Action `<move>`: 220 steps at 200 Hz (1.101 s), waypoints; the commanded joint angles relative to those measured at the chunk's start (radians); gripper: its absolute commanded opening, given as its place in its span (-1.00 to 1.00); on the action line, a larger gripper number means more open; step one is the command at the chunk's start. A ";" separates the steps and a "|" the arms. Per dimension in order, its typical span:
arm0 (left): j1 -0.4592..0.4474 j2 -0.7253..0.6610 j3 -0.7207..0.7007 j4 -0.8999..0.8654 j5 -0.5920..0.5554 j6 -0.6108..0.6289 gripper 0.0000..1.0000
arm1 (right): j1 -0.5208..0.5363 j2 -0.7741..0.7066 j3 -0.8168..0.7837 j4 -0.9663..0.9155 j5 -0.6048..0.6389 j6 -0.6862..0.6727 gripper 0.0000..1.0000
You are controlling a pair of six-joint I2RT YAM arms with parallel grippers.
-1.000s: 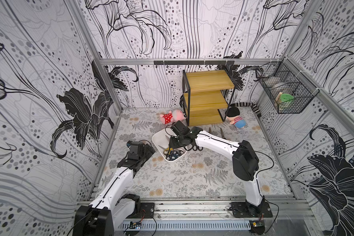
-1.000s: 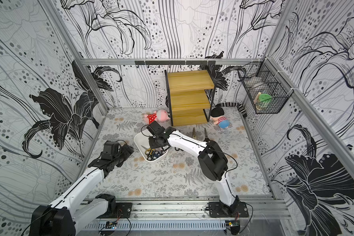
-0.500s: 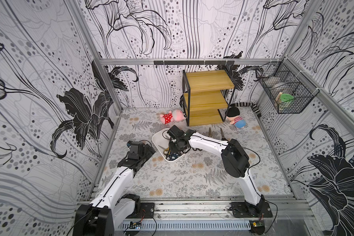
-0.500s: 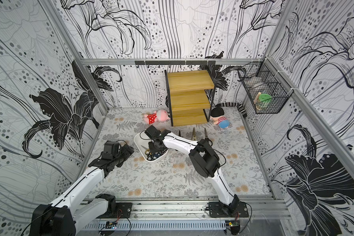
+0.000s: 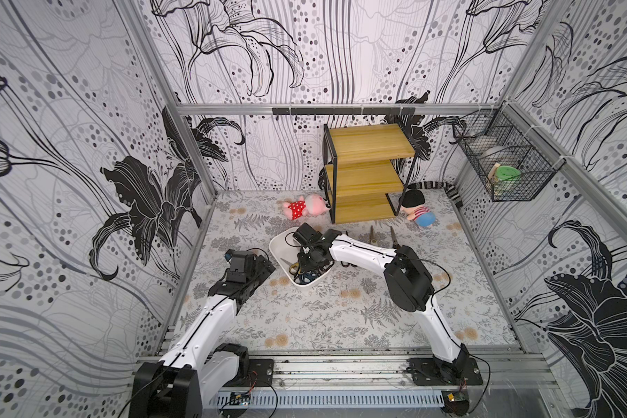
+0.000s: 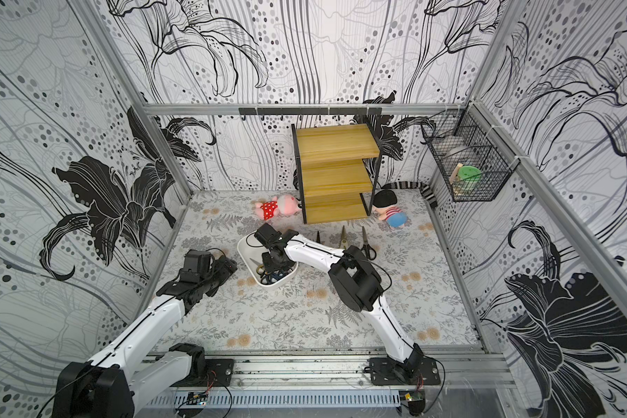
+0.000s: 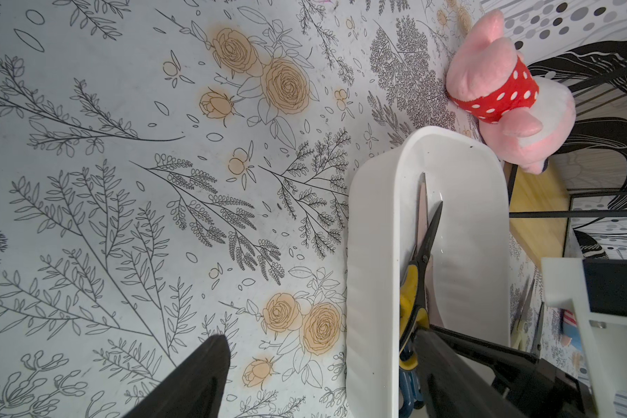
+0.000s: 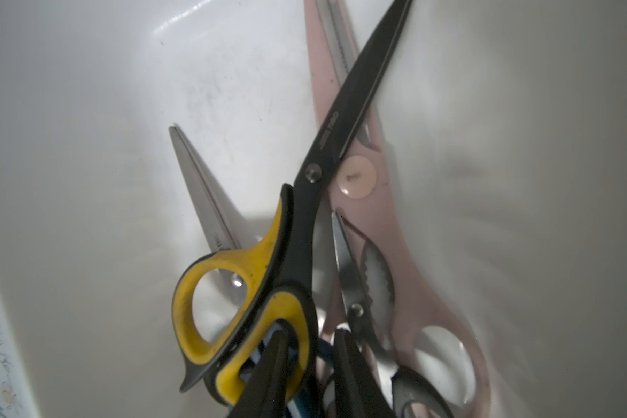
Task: Take the scissors out of the storage box
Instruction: Pick up the scissors from the storage box.
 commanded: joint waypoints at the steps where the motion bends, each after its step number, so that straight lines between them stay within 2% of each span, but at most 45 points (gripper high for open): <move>1: -0.001 0.000 0.029 0.003 -0.018 0.019 0.70 | 0.007 0.017 0.011 -0.047 0.009 0.008 -0.49; 93: -0.001 -0.014 0.043 -0.017 -0.027 0.023 0.70 | 0.007 0.057 0.014 -0.051 0.016 0.011 -0.50; 119: -0.001 -0.018 0.037 -0.018 -0.029 0.020 0.71 | 0.007 0.046 0.005 -0.039 0.024 0.011 -0.67; 143: -0.001 -0.018 0.037 -0.019 -0.029 0.022 0.70 | 0.006 0.022 -0.018 -0.016 0.040 0.003 -0.93; 159: -0.001 -0.019 0.038 -0.020 -0.031 0.025 0.70 | 0.006 -0.012 -0.046 0.016 0.049 0.001 -1.00; 220: 0.009 -0.023 0.053 -0.020 -0.033 0.028 0.71 | 0.005 -0.127 -0.079 0.048 0.065 -0.039 -1.00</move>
